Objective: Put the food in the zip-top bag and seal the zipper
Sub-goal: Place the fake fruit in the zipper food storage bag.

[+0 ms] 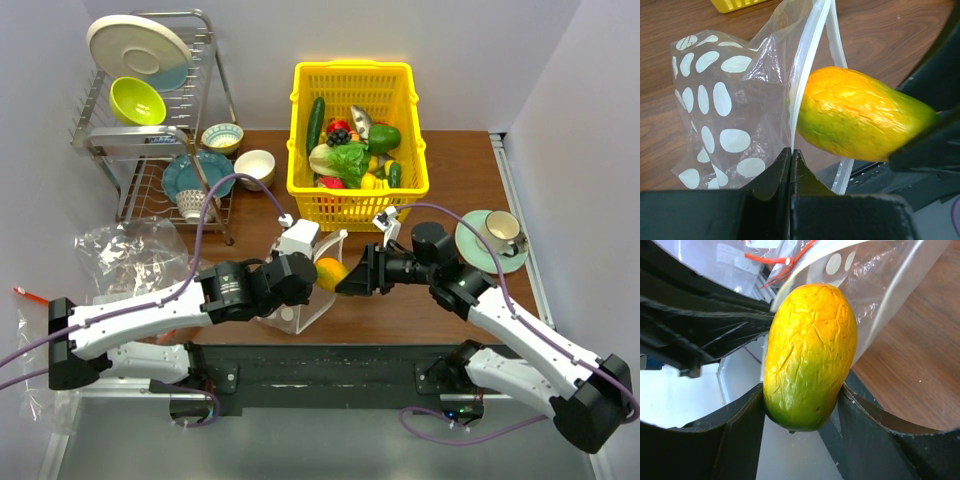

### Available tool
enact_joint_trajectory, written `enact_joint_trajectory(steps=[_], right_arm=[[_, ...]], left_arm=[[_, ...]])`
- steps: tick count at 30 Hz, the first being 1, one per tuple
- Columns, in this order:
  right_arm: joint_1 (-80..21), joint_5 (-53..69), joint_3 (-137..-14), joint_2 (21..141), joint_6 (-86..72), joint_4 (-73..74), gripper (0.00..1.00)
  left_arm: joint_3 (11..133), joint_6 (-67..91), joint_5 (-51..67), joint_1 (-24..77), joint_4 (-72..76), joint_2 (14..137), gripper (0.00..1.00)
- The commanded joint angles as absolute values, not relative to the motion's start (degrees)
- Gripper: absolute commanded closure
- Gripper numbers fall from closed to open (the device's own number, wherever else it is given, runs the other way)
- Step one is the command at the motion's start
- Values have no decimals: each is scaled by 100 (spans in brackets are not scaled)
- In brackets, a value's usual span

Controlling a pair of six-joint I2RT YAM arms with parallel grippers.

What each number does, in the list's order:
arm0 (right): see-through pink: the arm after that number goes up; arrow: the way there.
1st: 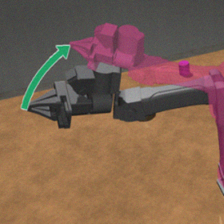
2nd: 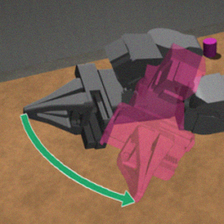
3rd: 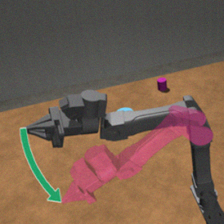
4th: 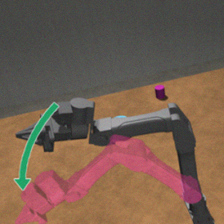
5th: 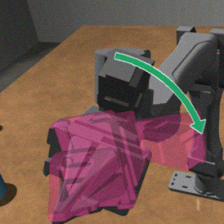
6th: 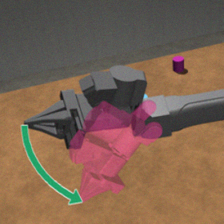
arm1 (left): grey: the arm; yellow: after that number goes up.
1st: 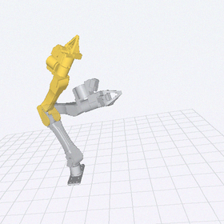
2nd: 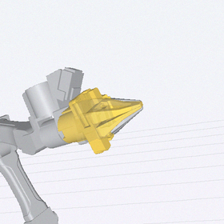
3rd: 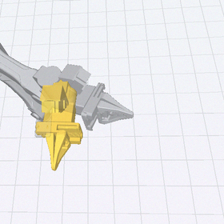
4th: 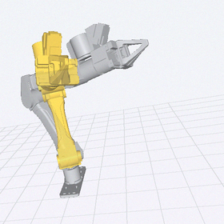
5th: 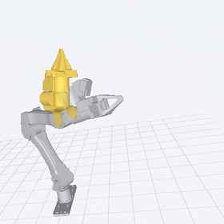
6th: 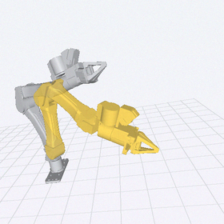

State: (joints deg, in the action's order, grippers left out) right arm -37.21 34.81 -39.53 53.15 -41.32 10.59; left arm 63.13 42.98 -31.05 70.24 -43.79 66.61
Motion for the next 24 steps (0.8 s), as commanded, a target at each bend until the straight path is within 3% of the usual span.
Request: enact_joint_trajectory(steps=[1, 6, 9, 10, 13, 24], right_arm=[[-3814, 3191, -3788, 5414, -4359, 379, 42], [-3972, 2997, -3797, 5651, -4500, 229, 40], [-4139, 2874, -3945, 5800, -4535, 237, 24], [-4183, 2831, -3981, 5809, -4535, 333, 12], [-4280, 2716, -4069, 5766, -4518, 439, 1], [-4280, 1785, -5008, 5177, -3771, 2302, 11]], left_arm=[[6337, 4482, -2989, 7005, -4140, 6390, 100], [6258, 4535, -2874, 7005, -4052, 6241, 100], [6170, 4561, -2786, 7014, -3964, 6179, 100], [6170, 4570, -2777, 7014, -3964, 6187, 100], [6222, 4632, -2769, 7005, -4017, 6205, 100], [6301, 4781, -3146, 6979, -4604, 5968, 100]])
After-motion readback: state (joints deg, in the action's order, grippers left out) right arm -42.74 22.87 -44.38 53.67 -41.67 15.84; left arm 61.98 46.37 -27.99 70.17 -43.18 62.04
